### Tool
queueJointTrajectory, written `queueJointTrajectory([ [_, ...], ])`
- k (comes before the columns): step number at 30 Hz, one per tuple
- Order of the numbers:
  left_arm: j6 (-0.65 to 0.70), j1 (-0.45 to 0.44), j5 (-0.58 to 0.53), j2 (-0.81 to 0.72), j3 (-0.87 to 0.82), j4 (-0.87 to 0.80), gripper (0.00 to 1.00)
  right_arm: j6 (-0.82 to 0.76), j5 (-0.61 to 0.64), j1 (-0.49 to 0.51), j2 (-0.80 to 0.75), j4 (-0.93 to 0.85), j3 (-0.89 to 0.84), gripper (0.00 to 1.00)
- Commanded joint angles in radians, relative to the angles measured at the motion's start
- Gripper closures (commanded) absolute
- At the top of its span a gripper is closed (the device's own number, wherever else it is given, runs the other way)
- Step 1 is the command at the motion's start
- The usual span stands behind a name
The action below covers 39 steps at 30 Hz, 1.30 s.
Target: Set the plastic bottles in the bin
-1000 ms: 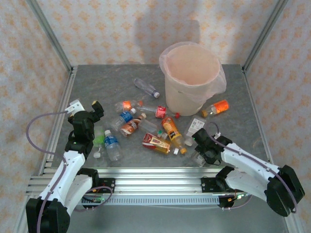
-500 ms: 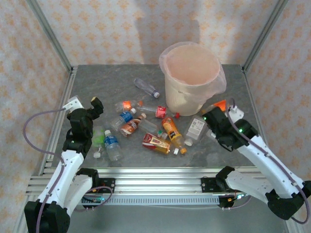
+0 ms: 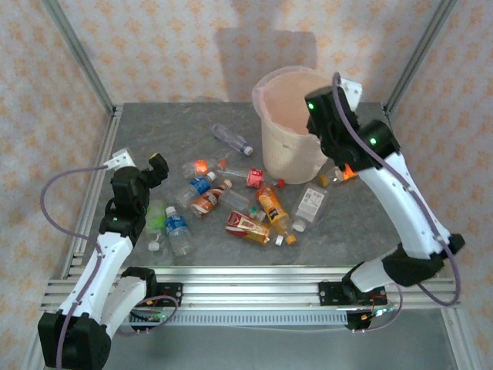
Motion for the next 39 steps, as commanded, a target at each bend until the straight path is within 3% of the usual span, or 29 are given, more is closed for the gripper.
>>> queueJointTrajectory([
  [1, -0.02, 0.006, 0.051, 0.007, 0.045, -0.029, 0.0, -0.157, -0.022, -0.046, 0.119, 0.055, 0.14, 0.71],
  [8, -0.037, 0.006, 0.118, 0.012, 0.063, -0.04, 0.0, -0.176, -0.27, -0.198, 0.409, 0.014, 0.452, 0.72],
  [13, -0.045, 0.006, 0.127, 0.005, 0.07, -0.055, 0.0, -0.16, -0.434, -0.274, 0.575, -0.07, 0.577, 0.77],
  [25, -0.047, 0.007, 0.096, 0.006, 0.069, -0.077, 0.0, -0.255, -0.596, -0.305, 0.628, -0.107, 0.443, 0.77],
  [39, -0.053, 0.006, 0.093, -0.002, 0.061, -0.079, 0.0, -0.359, -0.675, -0.334, 0.835, -0.208, 0.564, 0.72],
])
